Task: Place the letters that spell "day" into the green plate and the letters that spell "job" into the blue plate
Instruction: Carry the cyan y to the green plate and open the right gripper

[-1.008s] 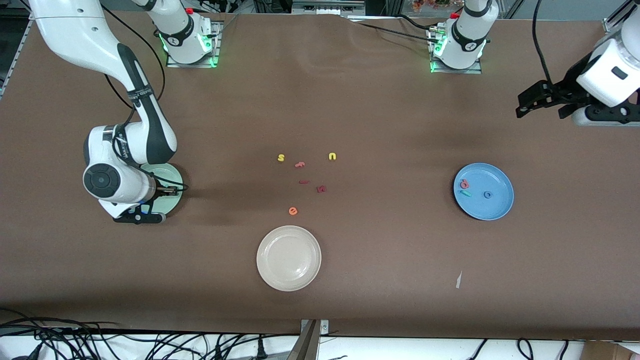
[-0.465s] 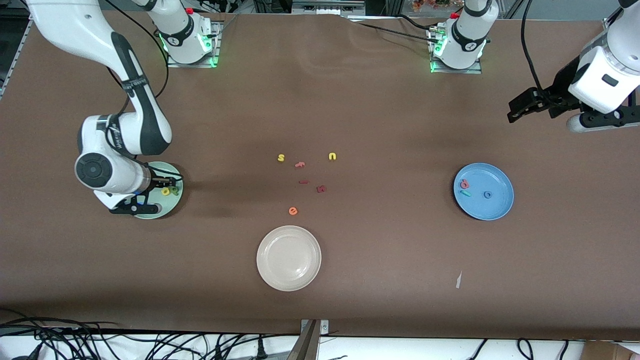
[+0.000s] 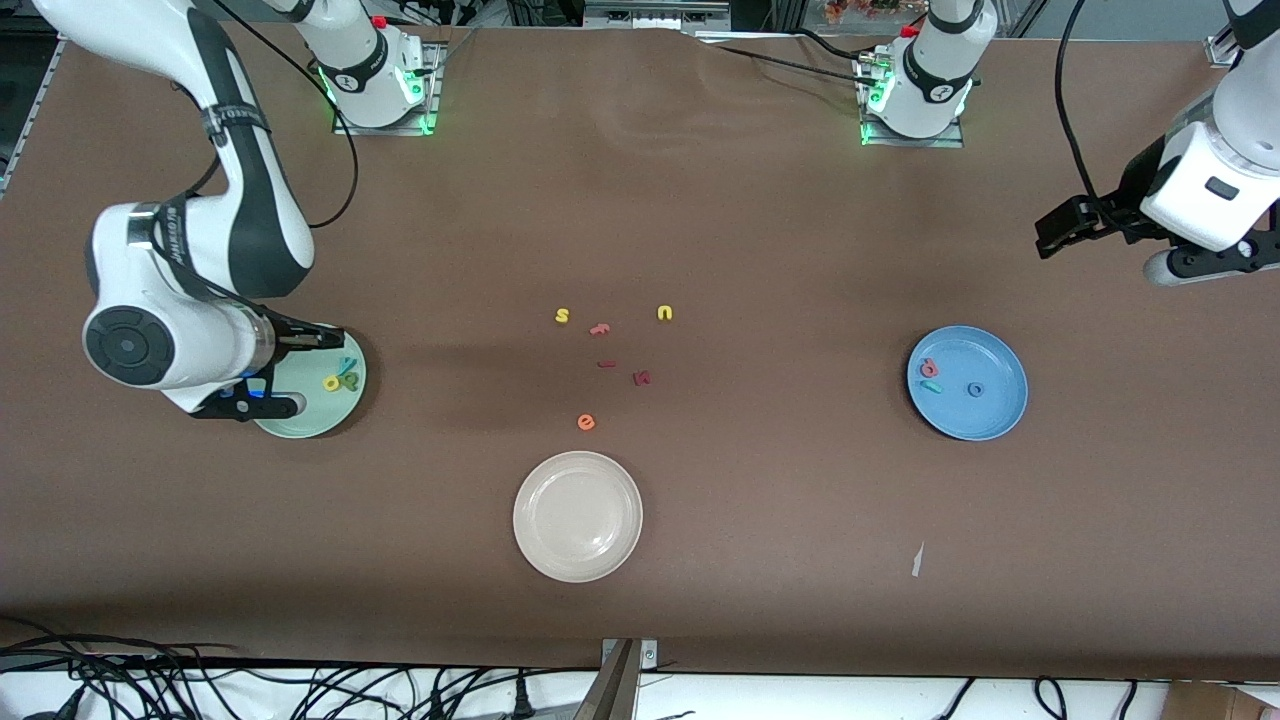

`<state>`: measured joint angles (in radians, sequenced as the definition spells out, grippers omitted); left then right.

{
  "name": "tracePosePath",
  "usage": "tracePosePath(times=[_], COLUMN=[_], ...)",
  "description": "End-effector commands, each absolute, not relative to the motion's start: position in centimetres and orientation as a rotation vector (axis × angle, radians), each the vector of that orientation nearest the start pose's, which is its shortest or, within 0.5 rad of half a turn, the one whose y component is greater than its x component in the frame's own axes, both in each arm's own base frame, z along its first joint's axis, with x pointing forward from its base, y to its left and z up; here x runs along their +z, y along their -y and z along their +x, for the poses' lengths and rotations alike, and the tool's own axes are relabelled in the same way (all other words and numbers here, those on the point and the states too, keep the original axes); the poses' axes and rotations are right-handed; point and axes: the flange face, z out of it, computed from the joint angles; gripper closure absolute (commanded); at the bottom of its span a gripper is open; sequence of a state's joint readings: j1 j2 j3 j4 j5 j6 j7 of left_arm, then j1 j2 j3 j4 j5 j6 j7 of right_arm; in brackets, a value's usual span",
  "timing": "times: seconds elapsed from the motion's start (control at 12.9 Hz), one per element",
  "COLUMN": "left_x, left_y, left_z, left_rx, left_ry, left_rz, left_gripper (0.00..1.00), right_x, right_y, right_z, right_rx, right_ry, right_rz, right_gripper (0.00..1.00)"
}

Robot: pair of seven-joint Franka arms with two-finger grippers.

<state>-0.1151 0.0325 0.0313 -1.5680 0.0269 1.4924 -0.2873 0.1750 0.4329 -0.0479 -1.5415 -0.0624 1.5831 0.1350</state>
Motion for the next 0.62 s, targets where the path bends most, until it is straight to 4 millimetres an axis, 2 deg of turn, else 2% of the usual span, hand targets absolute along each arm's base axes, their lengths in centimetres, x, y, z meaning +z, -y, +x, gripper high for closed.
tracePosePath(times=[0.0,0.08,0.23,0.31,0.54], left_x=[60.5,60.5,60.5,60.4,60.6], left_y=[2.6,2.6,2.7,3.1,3.5], left_z=[55.9,55.9,55.9,55.9,55.8], left_rx=[0.166,0.166,0.169,0.173,0.177], left_ry=[0.361,0.365,0.368,0.363,0.359], left_rz=[-3.055,-3.056,-3.057,-3.062,-3.081], left_gripper=[0.00,0.00,0.00,0.00,0.00], right_x=[43.9,45.6,49.1,49.8,54.0], right_y=[-8.0,-8.0,-9.9,-9.6,-7.6], right_z=[62.1,62.0,61.1,60.8,59.3], right_rx=[0.637,0.625,0.535,0.534,0.399], right_ry=[0.020,0.033,0.080,0.072,0.036], right_rz=[-3.155,-3.145,-3.188,-3.172,-3.157], right_gripper=[0.00,0.00,0.00,0.00,0.00])
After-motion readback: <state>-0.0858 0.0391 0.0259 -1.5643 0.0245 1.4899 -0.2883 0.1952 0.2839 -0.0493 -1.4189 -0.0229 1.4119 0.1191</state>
